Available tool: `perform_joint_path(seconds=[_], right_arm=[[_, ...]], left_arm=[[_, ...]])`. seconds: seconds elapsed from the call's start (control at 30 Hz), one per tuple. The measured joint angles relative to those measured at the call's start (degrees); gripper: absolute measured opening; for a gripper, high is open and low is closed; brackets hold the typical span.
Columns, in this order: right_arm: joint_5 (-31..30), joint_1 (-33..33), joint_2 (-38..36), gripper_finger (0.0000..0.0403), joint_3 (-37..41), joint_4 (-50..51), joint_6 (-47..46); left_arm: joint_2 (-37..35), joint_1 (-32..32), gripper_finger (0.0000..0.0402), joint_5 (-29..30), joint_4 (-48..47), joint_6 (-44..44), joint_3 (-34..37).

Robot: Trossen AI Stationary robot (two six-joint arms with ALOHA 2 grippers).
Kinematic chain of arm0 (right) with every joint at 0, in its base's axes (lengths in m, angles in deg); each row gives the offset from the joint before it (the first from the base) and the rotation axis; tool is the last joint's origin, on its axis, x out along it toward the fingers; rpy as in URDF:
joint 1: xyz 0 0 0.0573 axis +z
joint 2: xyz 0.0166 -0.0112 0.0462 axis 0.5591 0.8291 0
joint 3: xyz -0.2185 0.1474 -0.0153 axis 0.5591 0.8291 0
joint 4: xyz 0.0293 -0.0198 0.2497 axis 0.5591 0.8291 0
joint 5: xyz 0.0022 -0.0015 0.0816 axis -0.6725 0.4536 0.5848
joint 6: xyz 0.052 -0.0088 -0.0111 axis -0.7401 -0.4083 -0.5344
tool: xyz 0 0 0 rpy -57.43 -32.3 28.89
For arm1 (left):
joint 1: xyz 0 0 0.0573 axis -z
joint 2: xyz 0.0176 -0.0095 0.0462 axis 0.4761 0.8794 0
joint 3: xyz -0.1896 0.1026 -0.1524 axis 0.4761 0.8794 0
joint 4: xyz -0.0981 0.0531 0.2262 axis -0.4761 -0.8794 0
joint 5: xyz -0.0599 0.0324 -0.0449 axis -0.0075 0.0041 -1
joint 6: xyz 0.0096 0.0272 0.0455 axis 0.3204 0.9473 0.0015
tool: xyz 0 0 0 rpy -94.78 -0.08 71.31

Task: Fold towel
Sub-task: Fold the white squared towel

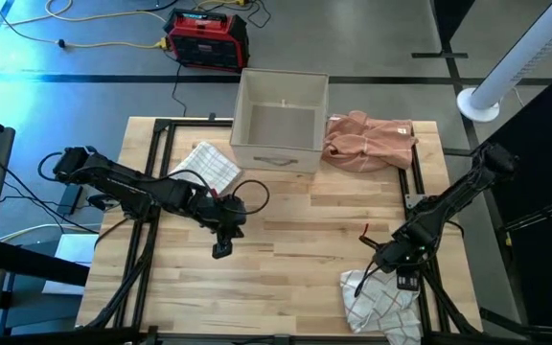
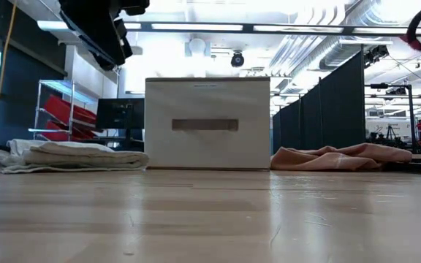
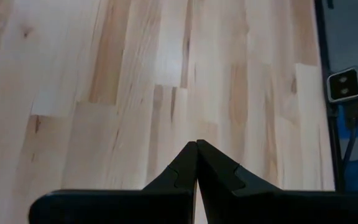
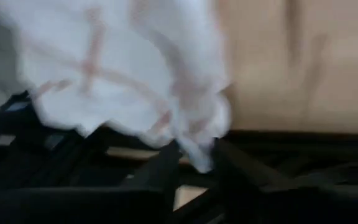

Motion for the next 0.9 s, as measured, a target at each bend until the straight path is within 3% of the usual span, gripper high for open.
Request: perform_joint_path(seconds=[0.07,0.33,0.5,0.7,0.9], right_arm=[[2.0,0.0,0.0,0.0015,-1.6,0.4,1.1],[1.0,-4.1,0.0,0.0004,-14.2,4.3,-1.0],[-10.2,-11.8,0.0,0.0004,-28.7,2.4,1.5],[-25.0,-23.2,3.5,0.0004,-43.5,-2.4,12.9],[-28.9,-31.4,14.5,0.0004,-57.0,-8.4,27.7]], left_arm=[[0.0,0.0,0.0000,0.2,-0.7,0.2,0.0],[0.0,0.0,0.0000,0.5,-1.6,1.4,0.0],[0.0,-0.2,0.0000,0.7,-1.4,2.7,0.0],[0.0,-2.2,0.0000,0.8,1.7,4.0,0.0],[0.0,-3.6,0.0000,0.8,5.1,4.0,0.0]])
